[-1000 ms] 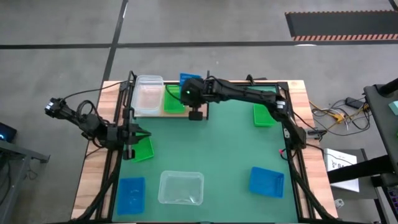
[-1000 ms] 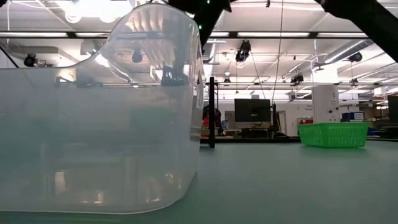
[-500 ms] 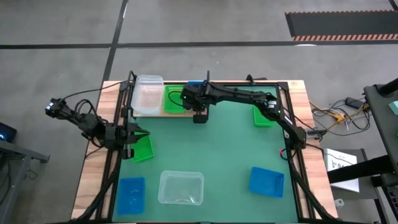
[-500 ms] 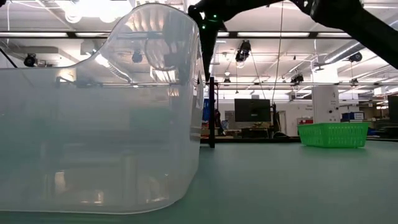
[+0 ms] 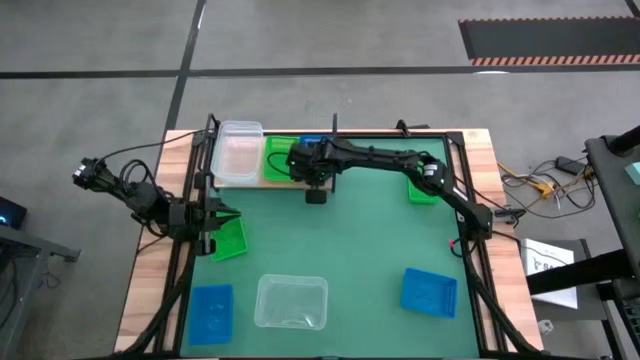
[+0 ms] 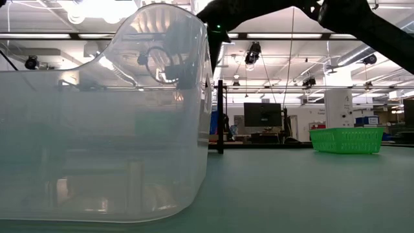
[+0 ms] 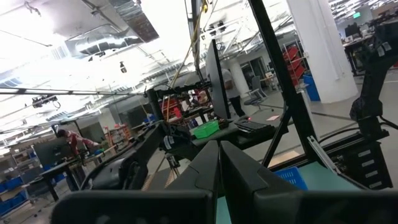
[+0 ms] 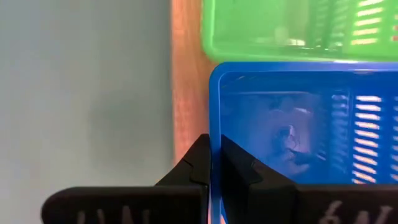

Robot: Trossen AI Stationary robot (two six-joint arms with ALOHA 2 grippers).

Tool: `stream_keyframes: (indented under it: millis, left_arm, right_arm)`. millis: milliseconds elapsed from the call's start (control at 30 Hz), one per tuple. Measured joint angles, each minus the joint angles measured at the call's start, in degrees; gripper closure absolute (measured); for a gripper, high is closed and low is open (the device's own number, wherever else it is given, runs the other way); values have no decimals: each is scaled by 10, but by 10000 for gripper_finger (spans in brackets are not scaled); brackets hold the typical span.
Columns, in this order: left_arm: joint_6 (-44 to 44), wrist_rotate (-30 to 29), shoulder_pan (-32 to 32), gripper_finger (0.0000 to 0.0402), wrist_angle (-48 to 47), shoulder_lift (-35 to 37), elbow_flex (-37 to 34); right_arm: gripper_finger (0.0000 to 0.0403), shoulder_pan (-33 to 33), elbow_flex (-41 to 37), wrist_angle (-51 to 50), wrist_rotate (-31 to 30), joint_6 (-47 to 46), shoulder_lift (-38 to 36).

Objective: Stack baskets on shelf by color
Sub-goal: Put the middle blue bin on the shelf, then stack the left green bin on top of the other green bin on the shelf

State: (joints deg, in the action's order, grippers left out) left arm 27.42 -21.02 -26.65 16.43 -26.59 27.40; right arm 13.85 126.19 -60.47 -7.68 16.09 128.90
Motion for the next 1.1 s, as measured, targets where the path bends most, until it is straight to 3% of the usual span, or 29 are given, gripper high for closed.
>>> stream_keyframes:
  millis: [200, 800, 1100]
  left_arm:
    - [0, 0, 0, 401, 0, 0, 0]
    - [0, 0, 0, 401, 1, -1, 0]
    - [0, 0, 0, 401, 1, -9, 0]
  right_arm:
    - [387, -4, 0, 12, 2, -28, 1]
    - [299, -3, 0, 6, 2, -36, -10]
    - [302, -14, 0, -17, -13, -35, -42]
